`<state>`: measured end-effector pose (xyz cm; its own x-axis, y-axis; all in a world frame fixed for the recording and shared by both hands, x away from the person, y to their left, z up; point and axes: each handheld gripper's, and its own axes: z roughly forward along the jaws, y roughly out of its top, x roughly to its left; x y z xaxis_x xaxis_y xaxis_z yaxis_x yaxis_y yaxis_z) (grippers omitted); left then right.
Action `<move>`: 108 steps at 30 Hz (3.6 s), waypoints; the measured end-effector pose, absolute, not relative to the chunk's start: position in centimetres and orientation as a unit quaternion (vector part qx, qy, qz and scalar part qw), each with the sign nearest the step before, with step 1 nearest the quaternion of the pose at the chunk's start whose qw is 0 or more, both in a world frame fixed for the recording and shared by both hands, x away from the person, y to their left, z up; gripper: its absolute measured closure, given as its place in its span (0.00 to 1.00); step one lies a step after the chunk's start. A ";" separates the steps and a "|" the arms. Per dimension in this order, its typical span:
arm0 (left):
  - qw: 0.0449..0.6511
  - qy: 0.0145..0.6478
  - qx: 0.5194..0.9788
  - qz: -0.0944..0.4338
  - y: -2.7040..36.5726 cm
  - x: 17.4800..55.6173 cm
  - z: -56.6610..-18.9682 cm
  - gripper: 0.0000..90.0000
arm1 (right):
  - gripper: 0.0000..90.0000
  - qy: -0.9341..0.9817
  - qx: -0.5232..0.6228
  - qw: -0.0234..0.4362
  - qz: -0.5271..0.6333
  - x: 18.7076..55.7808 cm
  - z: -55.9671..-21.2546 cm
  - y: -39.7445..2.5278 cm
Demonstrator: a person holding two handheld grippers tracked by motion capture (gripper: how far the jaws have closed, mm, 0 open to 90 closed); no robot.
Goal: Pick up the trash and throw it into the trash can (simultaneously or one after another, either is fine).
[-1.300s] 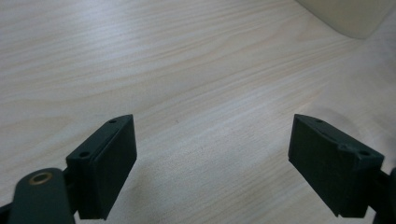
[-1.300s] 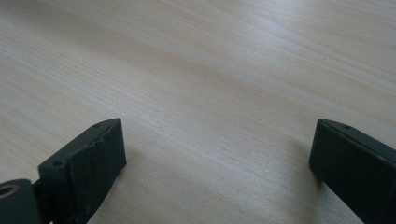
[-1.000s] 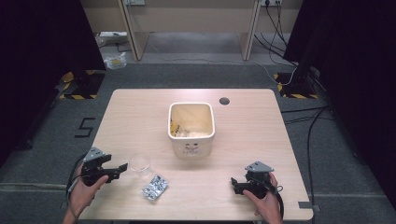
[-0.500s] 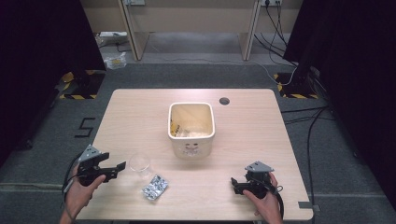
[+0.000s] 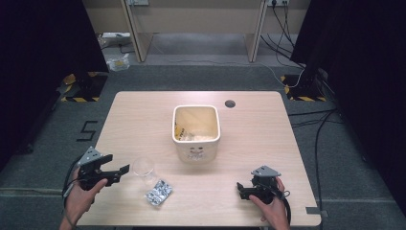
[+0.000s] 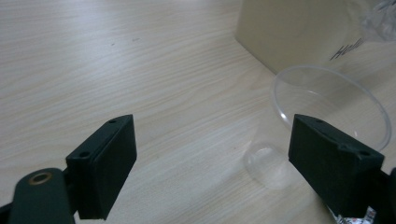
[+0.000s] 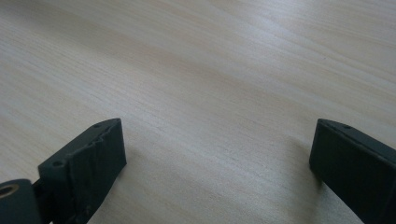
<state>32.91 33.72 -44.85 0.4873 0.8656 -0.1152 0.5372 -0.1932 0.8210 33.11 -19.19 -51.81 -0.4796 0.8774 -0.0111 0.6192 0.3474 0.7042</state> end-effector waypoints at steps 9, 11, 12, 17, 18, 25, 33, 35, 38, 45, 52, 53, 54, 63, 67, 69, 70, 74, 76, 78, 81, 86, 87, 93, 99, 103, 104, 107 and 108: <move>0.438 0.464 0.747 0.187 33.1 33.2 -44.2 0.16 | 0.04 0.796 0.470 0.199 0.325 33.1 -51.8 -19.2; 0.438 0.463 0.747 0.188 33.0 33.3 -44.0 0.16 | 0.04 0.796 0.470 0.199 0.325 33.1 -51.8 -19.2; 0.440 0.461 0.747 0.188 32.8 33.4 -43.7 0.16 | 0.04 0.796 0.470 0.199 0.325 33.1 -51.8 -19.2; 0.443 0.456 0.749 0.188 32.3 33.5 -43.2 0.16 | 0.04 0.796 0.470 0.199 0.325 33.1 -51.8 -19.2; 0.443 0.453 0.750 0.188 32.2 33.6 -43.2 0.16 | 0.04 0.796 0.470 0.199 0.325 33.1 -51.8 -19.2; 0.436 0.441 0.765 0.177 30.7 34.2 -43.2 0.17 | 0.04 0.796 0.470 0.199 0.325 33.1 -51.8 -19.2; 0.423 0.434 0.780 0.154 29.8 35.1 -44.2 0.20 | 0.04 0.796 0.470 0.199 0.325 33.1 -51.8 -19.2; 0.420 0.432 0.784 0.149 29.7 35.3 -44.4 0.23 | 0.04 0.796 0.470 0.199 0.325 33.1 -51.8 -19.2; 0.415 0.429 0.789 0.147 29.6 35.5 -44.7 0.31 | 0.04 0.796 0.470 0.199 0.325 33.1 -51.8 -19.2; 0.396 0.427 0.799 0.146 29.2 36.0 -45.6 0.47 | 0.04 0.796 0.470 0.199 0.325 33.1 -51.8 -19.2; 0.380 0.422 0.810 0.147 28.7 36.1 -46.1 0.59 | 0.04 0.796 0.470 0.199 0.325 33.1 -51.8 -19.2; 0.373 0.418 0.814 0.151 28.4 36.0 -46.3 0.65 | 0.04 0.796 0.470 0.199 0.325 33.1 -51.8 -19.2; 0.373 0.418 0.814 0.151 28.4 36.0 -46.3 0.69 | 0.04 0.796 0.470 0.199 0.325 33.1 -51.8 -19.2; 0.382 0.393 0.816 0.183 28.0 35.0 -45.3 0.91 | 0.04 0.796 0.470 0.199 0.325 33.1 -51.8 -19.2; 0.379 0.380 0.819 0.202 27.8 34.6 -44.6 0.92 | 0.04 0.796 0.470 0.199 0.325 33.1 -51.8 -19.2; 0.380 0.374 0.820 0.208 27.7 34.5 -44.4 0.92 | 0.04 0.796 0.470 0.199 0.325 33.1 -51.8 -19.2; 0.380 0.371 0.821 0.211 27.7 34.6 -44.2 0.92 | 0.04 0.796 0.470 0.199 0.325 33.1 -51.8 -19.2; 0.388 0.371 0.817 0.214 27.6 34.8 -43.7 0.92 | 0.04 0.796 0.470 0.199 0.325 33.1 -51.8 -19.2; 0.389 0.372 0.815 0.214 27.6 34.9 -43.5 0.92 | 0.04 0.796 0.470 0.199 0.325 33.1 -51.8 -19.2; 0.393 0.373 0.813 0.216 27.6 35.0 -43.2 0.92 | 0.04 0.796 0.470 0.199 0.325 33.1 -51.8 -19.2; 0.398 0.372 0.810 0.217 27.5 35.3 -42.8 0.92 | 0.04 0.796 0.470 0.199 0.325 33.1 -51.8 -19.2; 0.404 0.372 0.807 0.217 27.5 35.6 -42.4 0.92 | 0.04 0.796 0.470 0.199 0.325 33.1 -51.8 -19.2; 0.408 0.373 0.805 0.216 27.5 35.8 -42.3 0.92 | 0.04 0.796 0.470 0.199 0.325 33.1 -51.8 -19.2; 0.418 0.375 0.800 0.211 27.4 36.5 -41.9 0.92 | 0.04 0.796 0.470 0.199 0.325 33.1 -51.8 -19.2; 0.429 0.378 0.793 0.209 27.3 37.2 -41.2 0.91 | 0.04 0.796 0.470 0.199 0.325 33.1 -51.8 -19.2; 0.435 0.381 0.788 0.212 27.3 37.4 -41.0 0.91 | 0.04 0.796 0.470 0.199 0.325 33.1 -51.8 -19.2; 0.436 0.381 0.787 0.212 27.3 37.4 -40.9 0.91 | 0.04 0.796 0.470 0.199 0.325 33.1 -51.8 -19.2; 0.438 0.382 0.786 0.212 27.4 37.6 -40.8 0.91 | 0.04 0.796 0.470 0.199 0.325 33.1 -51.8 -19.2; 0.439 0.382 0.785 0.213 27.4 37.7 -40.7 0.91 | 0.04 0.796 0.470 0.199 0.325 33.1 -51.8 -19.2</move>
